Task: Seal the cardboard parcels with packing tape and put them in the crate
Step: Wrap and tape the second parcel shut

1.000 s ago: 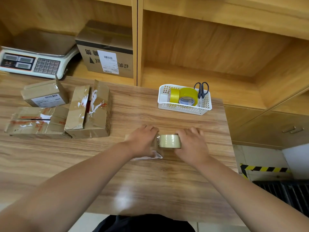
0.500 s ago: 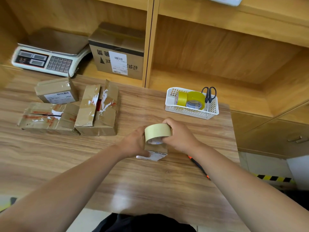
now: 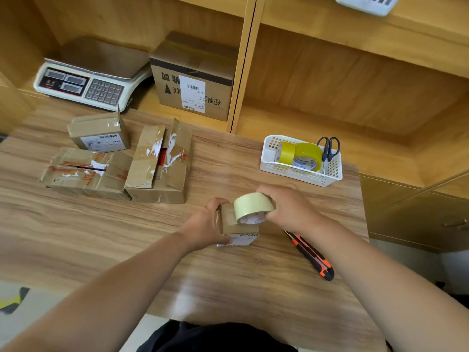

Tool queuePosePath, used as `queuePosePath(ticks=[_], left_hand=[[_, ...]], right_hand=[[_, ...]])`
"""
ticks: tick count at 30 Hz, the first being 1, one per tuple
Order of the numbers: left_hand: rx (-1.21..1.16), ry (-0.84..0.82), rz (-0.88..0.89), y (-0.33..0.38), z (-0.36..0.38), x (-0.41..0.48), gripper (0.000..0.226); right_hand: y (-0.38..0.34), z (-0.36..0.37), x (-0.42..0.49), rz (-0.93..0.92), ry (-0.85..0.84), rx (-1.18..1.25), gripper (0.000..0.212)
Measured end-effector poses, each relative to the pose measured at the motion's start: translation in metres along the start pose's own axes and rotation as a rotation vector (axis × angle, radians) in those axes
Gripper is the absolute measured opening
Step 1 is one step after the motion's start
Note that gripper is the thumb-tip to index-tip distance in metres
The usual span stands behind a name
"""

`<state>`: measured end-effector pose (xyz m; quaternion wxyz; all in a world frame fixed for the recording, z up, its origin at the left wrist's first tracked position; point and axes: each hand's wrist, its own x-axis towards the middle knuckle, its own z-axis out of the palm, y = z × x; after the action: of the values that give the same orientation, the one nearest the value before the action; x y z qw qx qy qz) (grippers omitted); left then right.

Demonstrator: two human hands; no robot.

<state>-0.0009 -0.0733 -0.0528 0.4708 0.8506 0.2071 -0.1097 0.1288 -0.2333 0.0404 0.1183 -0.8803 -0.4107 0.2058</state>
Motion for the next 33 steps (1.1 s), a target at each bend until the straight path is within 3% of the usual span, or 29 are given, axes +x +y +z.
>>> queuePosePath(ticks=[7, 11, 18, 21, 25, 28, 33], left_hand=[[-0.017, 0.115, -0.002, 0.004, 0.017, -0.01, 0.09], [0.068, 0.223, 0.021, 0.003, 0.031, -0.015, 0.094], [0.039, 0.279, 0.021, 0.002, 0.049, -0.02, 0.103], [-0.013, 0.318, 0.108, 0.016, 0.034, -0.019, 0.09], [-0.233, 0.145, 0.167, 0.037, 0.01, -0.007, 0.053], [-0.234, 0.006, 0.115, 0.044, -0.003, 0.002, 0.033], [-0.141, -0.106, 0.016, 0.058, -0.013, 0.003, 0.044]], right_hand=[[0.011, -0.003, 0.003, -0.183, 0.053, -0.267, 0.032], [0.013, -0.008, -0.001, -0.164, 0.038, -0.323, 0.039], [0.013, 0.008, -0.003, -0.063, 0.021, -0.224, 0.086], [0.015, 0.013, 0.001, -0.088, 0.018, -0.178, 0.092], [0.017, 0.018, 0.005, -0.106, 0.026, -0.176, 0.095], [0.019, 0.018, 0.006, -0.125, 0.031, -0.136, 0.094], [0.017, 0.015, 0.009, -0.108, 0.061, -0.078, 0.088]])
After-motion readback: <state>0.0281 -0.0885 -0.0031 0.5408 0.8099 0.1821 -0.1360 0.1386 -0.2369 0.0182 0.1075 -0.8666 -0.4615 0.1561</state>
